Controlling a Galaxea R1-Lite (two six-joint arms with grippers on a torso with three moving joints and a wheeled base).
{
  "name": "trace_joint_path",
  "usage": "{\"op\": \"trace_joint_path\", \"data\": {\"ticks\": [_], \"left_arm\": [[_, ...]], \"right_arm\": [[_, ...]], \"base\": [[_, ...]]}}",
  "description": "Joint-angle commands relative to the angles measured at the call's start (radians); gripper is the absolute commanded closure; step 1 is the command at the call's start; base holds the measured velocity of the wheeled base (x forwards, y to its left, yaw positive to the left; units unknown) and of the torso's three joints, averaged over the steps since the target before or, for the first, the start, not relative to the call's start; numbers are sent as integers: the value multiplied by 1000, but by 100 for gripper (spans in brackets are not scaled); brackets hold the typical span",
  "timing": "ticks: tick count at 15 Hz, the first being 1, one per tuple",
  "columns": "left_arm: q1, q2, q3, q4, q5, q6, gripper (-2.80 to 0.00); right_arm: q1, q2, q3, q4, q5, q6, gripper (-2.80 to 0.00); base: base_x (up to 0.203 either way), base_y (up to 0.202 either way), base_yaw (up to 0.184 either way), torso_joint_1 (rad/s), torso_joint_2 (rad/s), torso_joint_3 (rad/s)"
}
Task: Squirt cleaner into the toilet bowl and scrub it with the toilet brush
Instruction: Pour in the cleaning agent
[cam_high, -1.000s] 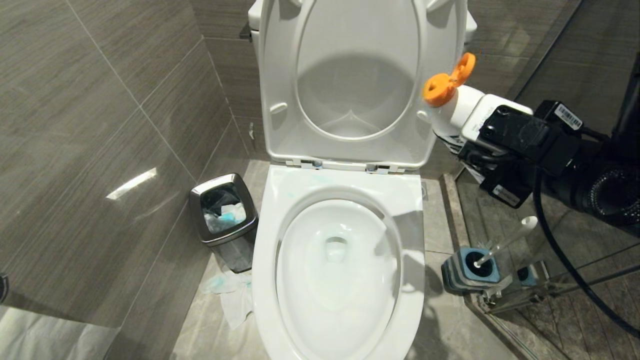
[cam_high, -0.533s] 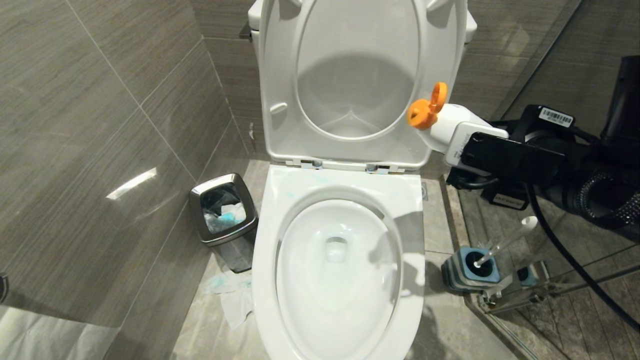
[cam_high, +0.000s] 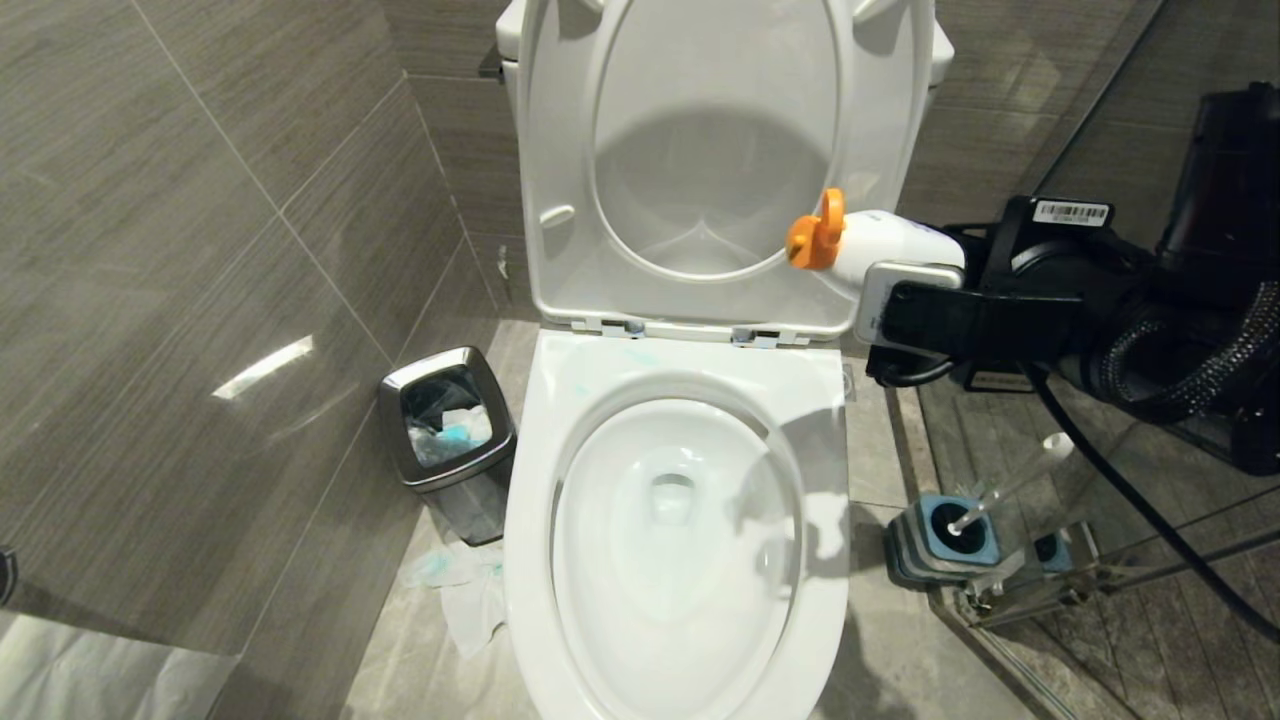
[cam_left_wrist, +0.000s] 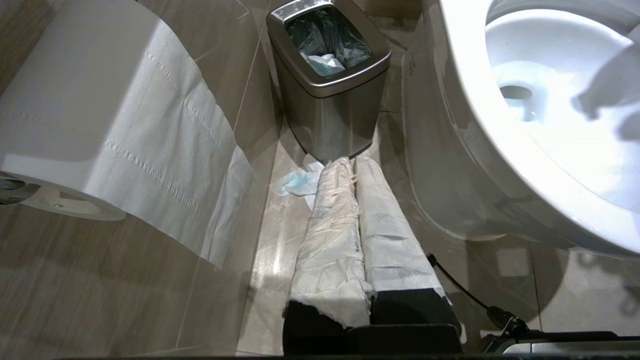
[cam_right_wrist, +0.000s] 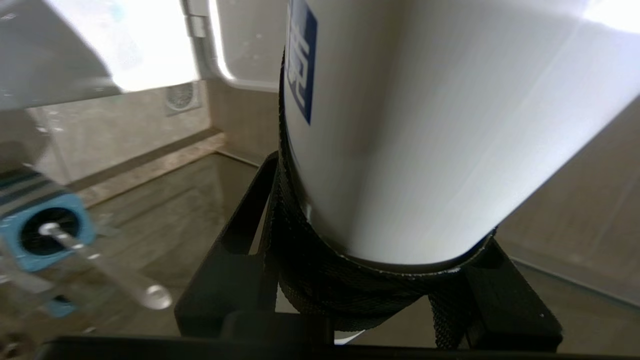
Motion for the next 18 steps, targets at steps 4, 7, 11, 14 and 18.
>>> {"op": "trace_joint_path", "data": {"ticks": [4, 7, 11, 14, 18], "left_arm": [[0, 0, 2, 0, 1, 0, 0], [0, 0, 2, 0, 0, 0, 0], [0, 0, 0, 0, 0, 0, 0], [0, 0, 2, 0, 0, 0, 0], [0, 0, 2, 0, 0, 0, 0]], "right_arm": [[0, 52, -29, -50, -3, -145, 0], [0, 60, -36, -52, -3, -230, 0], [0, 77, -72, -51, -5, -306, 0], [0, 89, -106, -50, -9, -369, 0], [0, 98, -129, -52, -18, -420, 0]], "base": [[0, 0, 0, 0, 0, 0], [0, 0, 0, 0, 0, 0], [0, 0, 0, 0, 0, 0], [0, 0, 0, 0, 0, 0], [0, 0, 0, 0, 0, 0]]}}
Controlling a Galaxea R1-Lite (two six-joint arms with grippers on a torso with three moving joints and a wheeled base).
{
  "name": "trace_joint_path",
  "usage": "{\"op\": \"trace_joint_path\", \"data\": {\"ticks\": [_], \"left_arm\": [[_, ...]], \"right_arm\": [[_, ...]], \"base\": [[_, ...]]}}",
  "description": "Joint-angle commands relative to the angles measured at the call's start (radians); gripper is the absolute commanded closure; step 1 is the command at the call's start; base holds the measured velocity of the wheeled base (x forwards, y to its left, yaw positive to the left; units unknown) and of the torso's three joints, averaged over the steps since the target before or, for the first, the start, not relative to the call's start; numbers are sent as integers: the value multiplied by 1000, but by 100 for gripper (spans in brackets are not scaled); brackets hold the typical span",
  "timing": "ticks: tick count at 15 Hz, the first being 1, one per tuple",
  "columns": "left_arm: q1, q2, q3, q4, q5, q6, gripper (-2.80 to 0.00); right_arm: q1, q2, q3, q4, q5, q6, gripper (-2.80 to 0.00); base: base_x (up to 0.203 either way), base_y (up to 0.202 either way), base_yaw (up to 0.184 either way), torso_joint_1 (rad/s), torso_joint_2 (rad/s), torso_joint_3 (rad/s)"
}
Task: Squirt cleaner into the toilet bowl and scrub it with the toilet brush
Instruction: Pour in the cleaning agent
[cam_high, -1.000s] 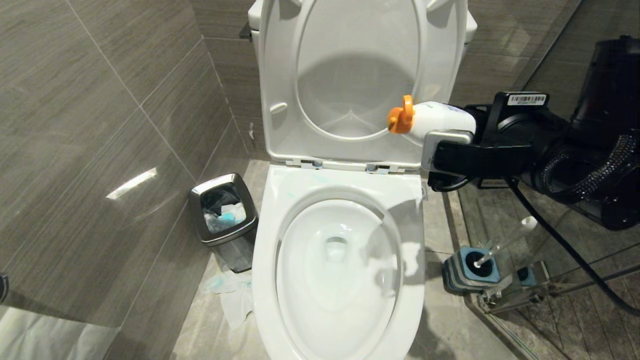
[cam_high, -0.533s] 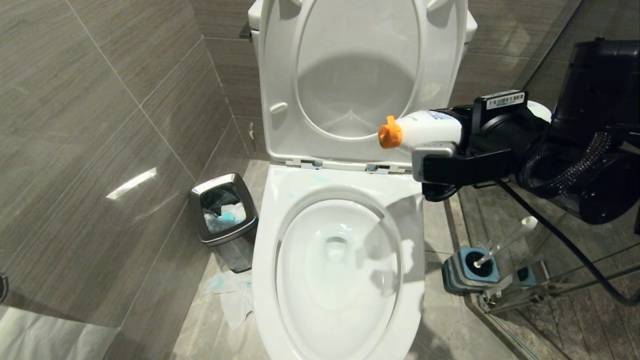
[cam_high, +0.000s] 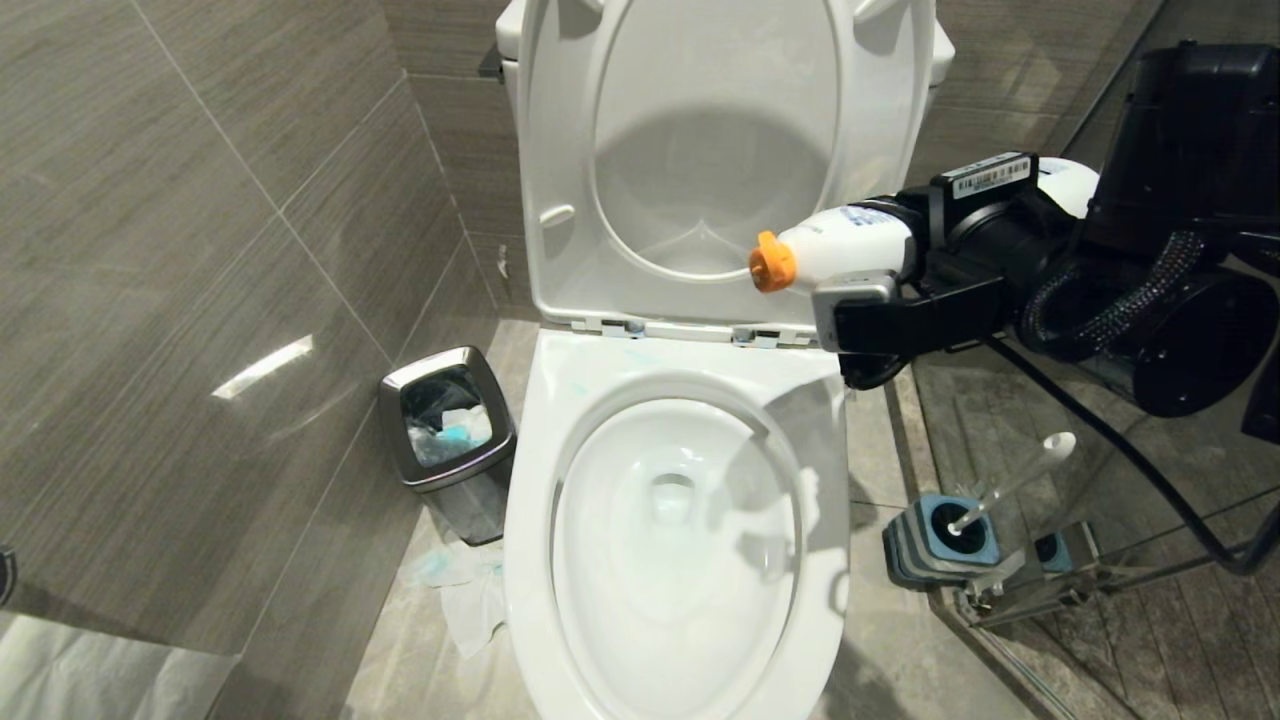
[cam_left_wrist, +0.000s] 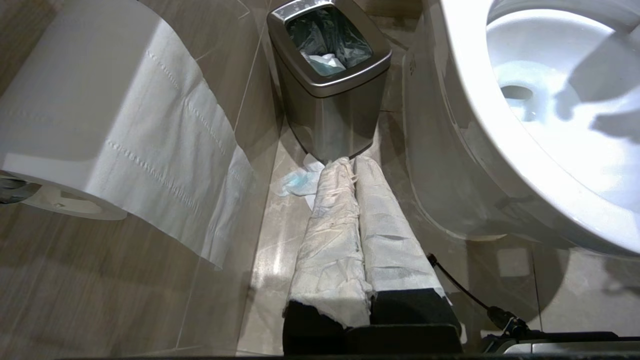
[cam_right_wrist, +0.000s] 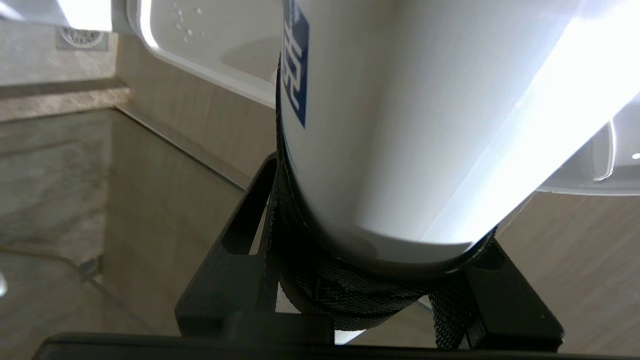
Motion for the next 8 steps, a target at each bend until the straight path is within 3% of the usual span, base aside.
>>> {"op": "trace_joint_path", "data": {"ticks": [1, 8], "left_arm": [[0, 0, 2, 0, -1, 0, 0], [0, 0, 0, 0, -1, 0, 0]], "right_arm": [[0, 7, -22, -4, -3, -34, 0], [2, 30, -54, -6, -7, -86, 0]], "base": [[0, 0, 0, 0, 0, 0], [0, 0, 0, 0, 0, 0]]}}
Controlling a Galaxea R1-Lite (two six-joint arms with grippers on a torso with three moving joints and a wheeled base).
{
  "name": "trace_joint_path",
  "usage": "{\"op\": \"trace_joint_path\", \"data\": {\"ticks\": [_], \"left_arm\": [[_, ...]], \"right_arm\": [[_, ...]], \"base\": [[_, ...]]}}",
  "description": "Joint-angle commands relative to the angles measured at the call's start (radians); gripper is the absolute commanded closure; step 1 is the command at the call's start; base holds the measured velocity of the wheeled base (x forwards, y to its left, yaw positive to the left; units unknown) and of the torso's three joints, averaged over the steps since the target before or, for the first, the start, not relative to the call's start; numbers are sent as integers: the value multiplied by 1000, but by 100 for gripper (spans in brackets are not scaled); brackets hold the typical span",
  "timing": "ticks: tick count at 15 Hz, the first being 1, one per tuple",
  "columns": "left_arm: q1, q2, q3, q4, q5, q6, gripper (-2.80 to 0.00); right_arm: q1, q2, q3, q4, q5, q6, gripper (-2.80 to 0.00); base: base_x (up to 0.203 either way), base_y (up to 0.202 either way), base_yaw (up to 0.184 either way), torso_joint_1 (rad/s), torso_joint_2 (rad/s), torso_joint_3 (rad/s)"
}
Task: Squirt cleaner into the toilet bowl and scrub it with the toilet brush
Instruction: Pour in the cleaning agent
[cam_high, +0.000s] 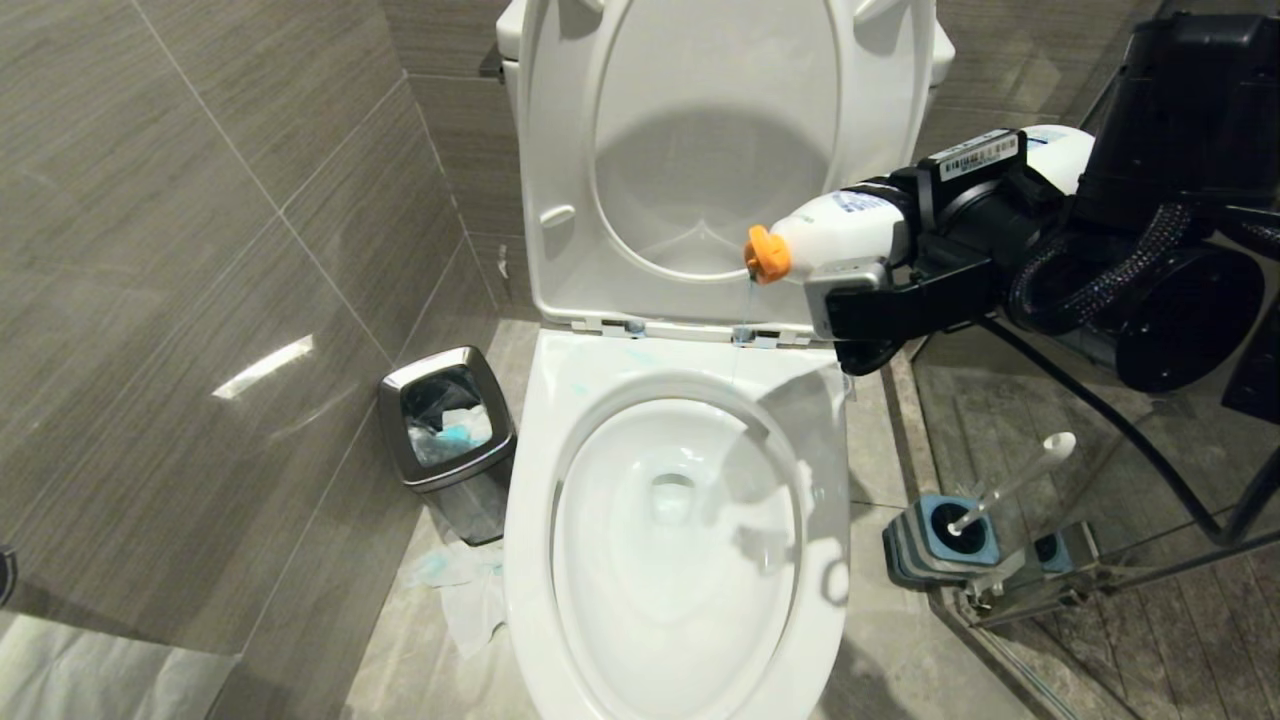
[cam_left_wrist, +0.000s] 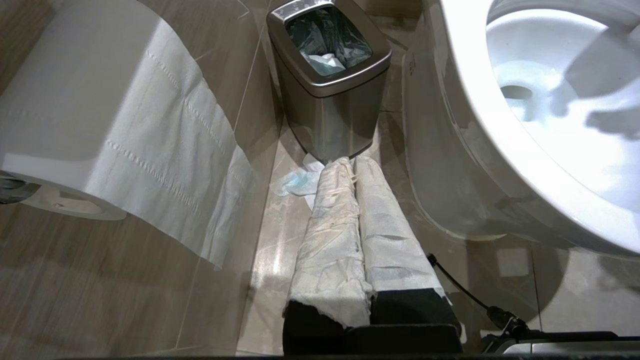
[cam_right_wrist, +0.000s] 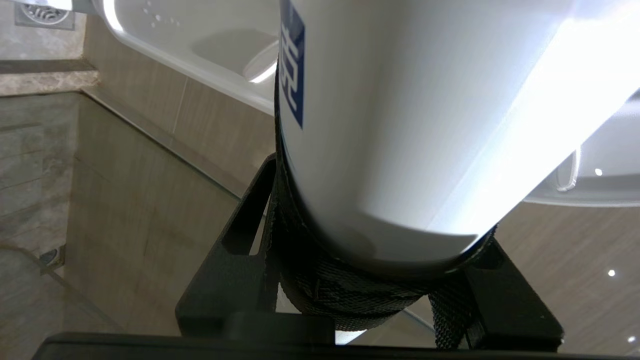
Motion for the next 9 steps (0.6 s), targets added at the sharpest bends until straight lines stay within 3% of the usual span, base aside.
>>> {"op": "trace_joint_path", "data": {"ticks": [1, 9], "left_arm": [[0, 0, 1, 0, 0, 0, 0], [0, 0, 2, 0, 0, 0, 0]], "right_arm": [[3, 7, -4, -5, -2, -9, 0], [49, 63, -50, -43, -3, -9, 0]], "base": [[0, 0, 0, 0, 0, 0], [0, 0, 0, 0, 0, 0]]}}
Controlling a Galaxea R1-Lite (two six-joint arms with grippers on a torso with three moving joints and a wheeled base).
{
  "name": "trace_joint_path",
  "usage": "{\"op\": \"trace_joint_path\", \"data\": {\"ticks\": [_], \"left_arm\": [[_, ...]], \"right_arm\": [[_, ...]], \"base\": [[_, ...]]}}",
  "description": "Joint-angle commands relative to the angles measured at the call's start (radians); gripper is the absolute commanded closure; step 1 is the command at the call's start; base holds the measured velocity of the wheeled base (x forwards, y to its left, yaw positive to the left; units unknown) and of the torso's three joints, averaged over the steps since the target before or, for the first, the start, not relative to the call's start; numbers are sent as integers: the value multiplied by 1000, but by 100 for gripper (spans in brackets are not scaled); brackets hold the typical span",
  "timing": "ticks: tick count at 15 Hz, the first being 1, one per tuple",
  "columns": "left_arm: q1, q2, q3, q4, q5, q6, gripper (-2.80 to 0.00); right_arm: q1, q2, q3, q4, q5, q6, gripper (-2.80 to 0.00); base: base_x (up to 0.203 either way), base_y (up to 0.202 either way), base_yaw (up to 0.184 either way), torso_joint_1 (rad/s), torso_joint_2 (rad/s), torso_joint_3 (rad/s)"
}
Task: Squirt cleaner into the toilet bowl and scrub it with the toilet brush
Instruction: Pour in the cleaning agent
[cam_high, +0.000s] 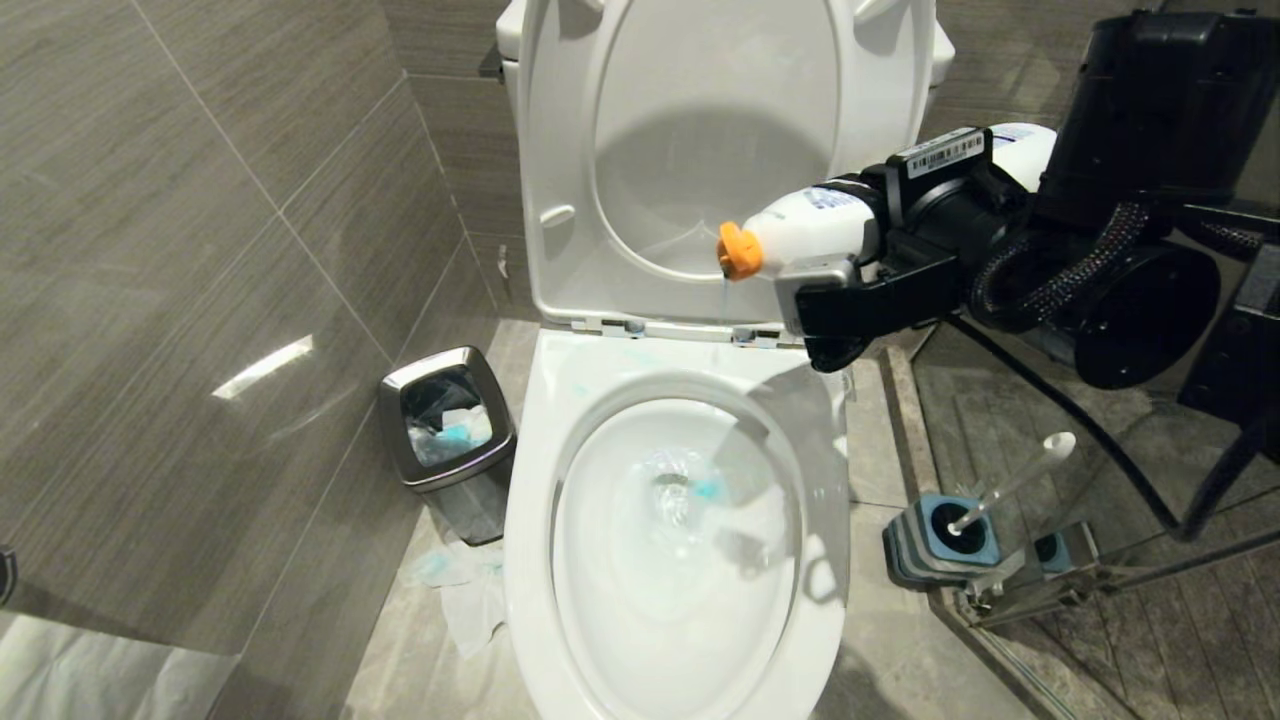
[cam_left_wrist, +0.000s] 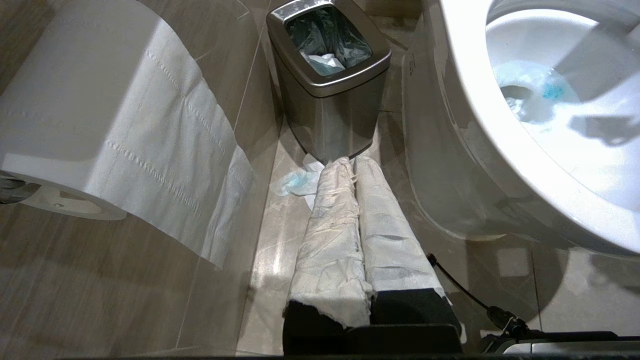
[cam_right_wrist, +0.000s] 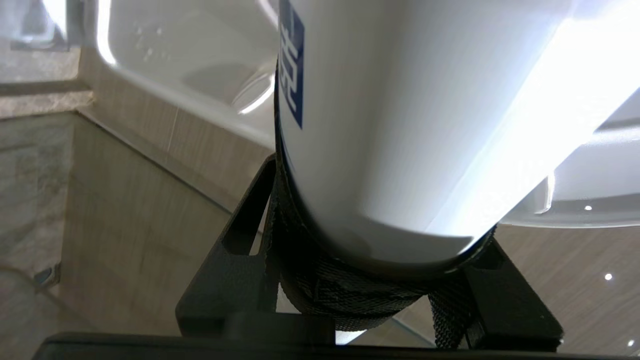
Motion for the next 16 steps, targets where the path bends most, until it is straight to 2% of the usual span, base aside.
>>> {"op": "trace_joint_path", "data": {"ticks": [1, 4, 6, 10, 16], "left_arm": [[0, 0, 1, 0, 0, 0, 0], [0, 0, 2, 0, 0, 0, 0], [0, 0, 2, 0, 0, 0, 0], [0, 0, 2, 0, 0, 0, 0], [0, 0, 2, 0, 0, 0, 0]], "right_arm": [[19, 32, -17, -29, -4, -11, 0], [40, 52, -38, -32, -5, -5, 0], [75, 62, -48, -34, -7, 41, 0], [143, 56, -56, -51, -60, 64, 0], [152, -38, 31, -49, -71, 64, 0]], "base": [[0, 0, 0, 0, 0, 0], [0, 0, 0, 0, 0, 0], [0, 0, 0, 0, 0, 0], [0, 0, 0, 0, 0, 0], [0, 0, 0, 0, 0, 0]]}}
